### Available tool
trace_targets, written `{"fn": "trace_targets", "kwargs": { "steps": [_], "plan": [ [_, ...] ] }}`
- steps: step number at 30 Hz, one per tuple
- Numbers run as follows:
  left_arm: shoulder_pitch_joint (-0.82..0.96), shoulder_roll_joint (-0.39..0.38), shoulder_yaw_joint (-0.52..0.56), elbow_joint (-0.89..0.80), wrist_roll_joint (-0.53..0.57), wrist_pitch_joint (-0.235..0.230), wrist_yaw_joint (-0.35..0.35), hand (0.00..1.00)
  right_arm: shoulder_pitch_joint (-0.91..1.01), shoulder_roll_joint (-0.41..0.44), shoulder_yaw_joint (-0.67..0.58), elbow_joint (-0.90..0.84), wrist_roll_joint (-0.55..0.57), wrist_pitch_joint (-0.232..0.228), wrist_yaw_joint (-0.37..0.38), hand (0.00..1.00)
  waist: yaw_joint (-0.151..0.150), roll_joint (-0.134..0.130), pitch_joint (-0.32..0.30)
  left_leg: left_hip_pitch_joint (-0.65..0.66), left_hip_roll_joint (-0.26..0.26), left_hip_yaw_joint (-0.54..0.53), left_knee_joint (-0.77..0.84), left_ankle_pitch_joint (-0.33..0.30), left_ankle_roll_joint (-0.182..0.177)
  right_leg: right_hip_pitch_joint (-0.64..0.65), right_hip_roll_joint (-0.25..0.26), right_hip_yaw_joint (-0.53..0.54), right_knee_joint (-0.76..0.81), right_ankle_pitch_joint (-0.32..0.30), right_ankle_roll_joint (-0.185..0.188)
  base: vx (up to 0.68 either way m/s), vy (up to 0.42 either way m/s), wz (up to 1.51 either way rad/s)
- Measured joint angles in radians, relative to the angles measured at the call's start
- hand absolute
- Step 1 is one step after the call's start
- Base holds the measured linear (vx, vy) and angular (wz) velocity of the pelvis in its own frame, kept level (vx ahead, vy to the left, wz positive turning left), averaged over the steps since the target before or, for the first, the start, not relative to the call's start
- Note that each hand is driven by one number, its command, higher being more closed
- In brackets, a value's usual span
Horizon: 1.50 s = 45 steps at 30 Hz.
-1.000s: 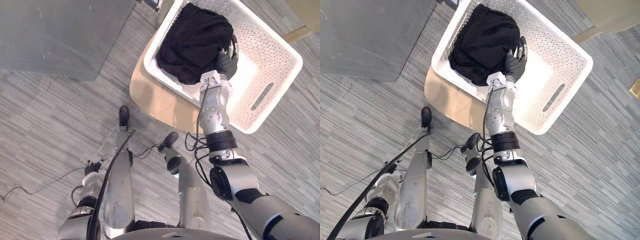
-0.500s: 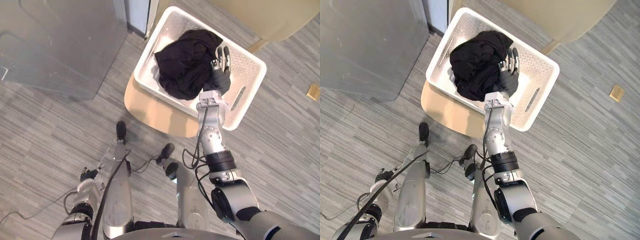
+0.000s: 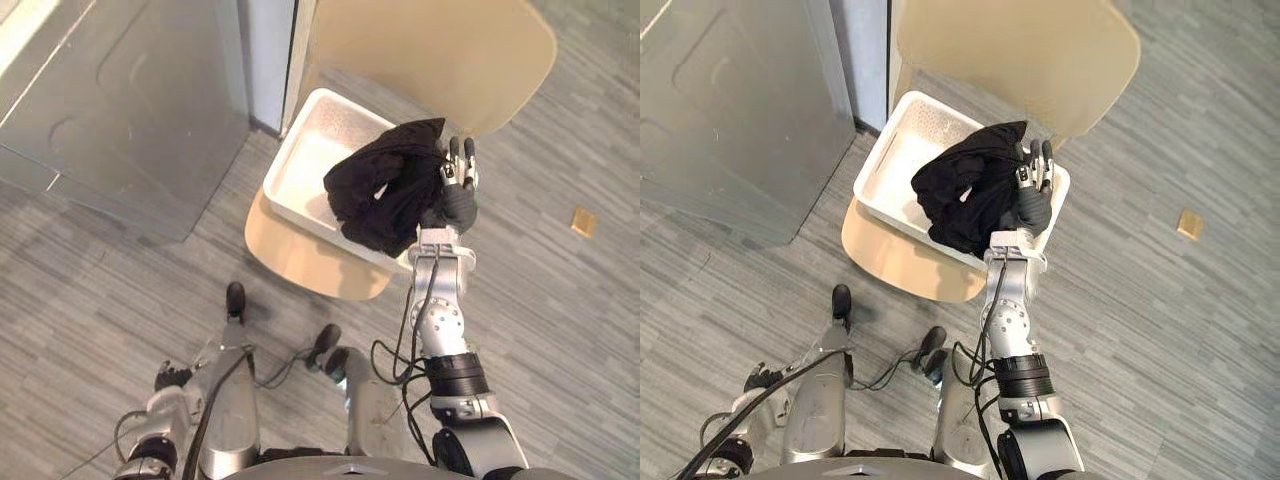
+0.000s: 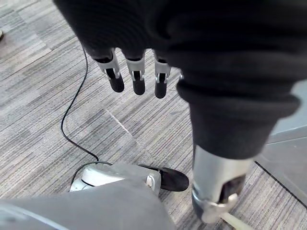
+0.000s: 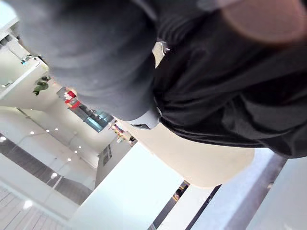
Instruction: Pick up the laundry basket with both hands and put the clothes into the washing machine.
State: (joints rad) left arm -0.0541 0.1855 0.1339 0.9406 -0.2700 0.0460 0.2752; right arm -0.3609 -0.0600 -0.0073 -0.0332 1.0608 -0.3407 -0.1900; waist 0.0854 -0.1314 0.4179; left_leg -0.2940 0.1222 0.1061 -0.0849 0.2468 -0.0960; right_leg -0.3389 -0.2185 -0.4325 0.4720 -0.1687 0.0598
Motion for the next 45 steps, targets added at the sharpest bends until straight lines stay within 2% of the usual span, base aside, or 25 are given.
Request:
{"fn": "trace_targets", "kwargs": {
  "steps": [4,11,14,17,19,22,27,30,35,41,45],
  "plan": [
    [0.055,-0.011,-0.03,-0.113,0.0,0.001,-0.008,0.0,0.023,0.015,-0.019,-0.04,0.004,0.0,0.003,1.0,-0.004,0.001,-0.073,0.049,-0.002,0.019,0.0,-0.024,0.008,0.07,0.012,0.011,-0.076,0.027,0.018,0.14,0.003,-0.09],
    [0.075,-0.082,-0.049,-0.484,-0.004,-0.017,-0.019,0.0,0.021,0.017,-0.035,-0.114,0.003,0.0,-0.001,1.0,-0.014,0.02,-0.201,0.099,-0.008,0.038,0.005,-0.046,0.011,0.177,0.042,0.01,-0.23,0.091,0.039,0.13,0.013,-0.07],
    [0.066,-0.094,-0.049,-0.561,-0.004,-0.024,-0.017,0.0,0.007,0.018,-0.032,-0.114,0.003,0.001,-0.006,1.0,-0.026,0.038,-0.246,0.13,-0.008,0.065,0.005,-0.046,0.011,0.224,0.05,0.021,-0.29,0.12,0.041,0.06,0.018,-0.14],
    [0.058,-0.116,-0.053,-0.607,-0.014,-0.026,-0.009,0.0,0.004,0.013,-0.029,-0.113,0.003,0.016,-0.008,1.0,-0.034,0.077,-0.293,0.151,-0.006,0.085,-0.002,-0.051,0.013,0.251,0.064,0.039,-0.339,0.151,0.041,-0.02,0.034,-0.2],
    [0.055,-0.131,-0.065,-0.62,-0.032,-0.03,0.002,0.0,0.004,0.012,-0.026,-0.108,0.003,0.023,-0.008,1.0,-0.039,0.107,-0.31,0.166,0.004,0.091,-0.003,-0.069,0.024,0.269,0.078,0.04,-0.361,0.166,0.038,-0.05,0.039,-0.11],
    [0.056,-0.138,-0.091,-0.668,-0.043,-0.03,0.003,0.0,0.004,0.011,-0.006,-0.108,0.004,0.031,-0.008,1.0,-0.045,0.119,-0.332,0.172,0.01,0.107,-0.003,-0.072,0.023,0.272,0.085,0.044,-0.384,0.176,0.033,-0.07,0.04,-0.15],
    [0.022,-0.135,-0.143,-0.782,-0.043,-0.034,0.01,0.0,0.004,0.012,0.039,-0.107,0.004,0.048,-0.008,1.0,-0.054,0.122,-0.371,0.172,0.009,0.119,-0.003,-0.077,0.015,0.275,0.088,0.065,-0.419,0.205,0.026,-0.02,0.032,-0.11],
    [-0.038,-0.12,-0.201,-0.825,-0.043,-0.046,0.008,0.0,0.005,0.012,0.062,-0.101,0.003,0.067,-0.007,1.0,-0.062,0.123,-0.383,0.177,0.002,0.121,-0.003,-0.067,0.03,0.287,0.085,0.068,-0.43,0.224,0.035,0.0,0.013,0.01],
    [-0.113,-0.106,-0.273,-0.896,-0.043,-0.059,0.0,0.0,0.005,0.013,0.123,-0.067,0.003,0.103,0.003,1.0,-0.073,0.125,-0.408,0.189,-0.003,0.139,-0.003,-0.065,0.032,0.288,0.084,0.092,-0.43,0.23,0.038,0.01,0.024,-0.07],
    [-0.131,-0.108,-0.338,-0.935,-0.055,-0.087,-0.019,0.0,0.007,0.013,0.164,-0.064,0.002,0.115,0.007,1.0,-0.085,0.154,-0.429,0.203,-0.001,0.146,-0.003,-0.067,0.029,0.292,0.084,0.1,-0.43,0.231,0.03,0.0,0.005,-0.07],
    [-0.132,-0.106,-0.367,-0.99,-0.085,-0.091,-0.03,0.0,-0.001,0.014,0.168,-0.069,-0.002,0.117,0.007,1.0,-0.084,0.159,-0.442,0.207,0.0,0.15,-0.003,-0.071,0.024,0.292,0.084,0.111,-0.432,0.231,0.03,0.0,0.001,-0.03]
  ]
}}
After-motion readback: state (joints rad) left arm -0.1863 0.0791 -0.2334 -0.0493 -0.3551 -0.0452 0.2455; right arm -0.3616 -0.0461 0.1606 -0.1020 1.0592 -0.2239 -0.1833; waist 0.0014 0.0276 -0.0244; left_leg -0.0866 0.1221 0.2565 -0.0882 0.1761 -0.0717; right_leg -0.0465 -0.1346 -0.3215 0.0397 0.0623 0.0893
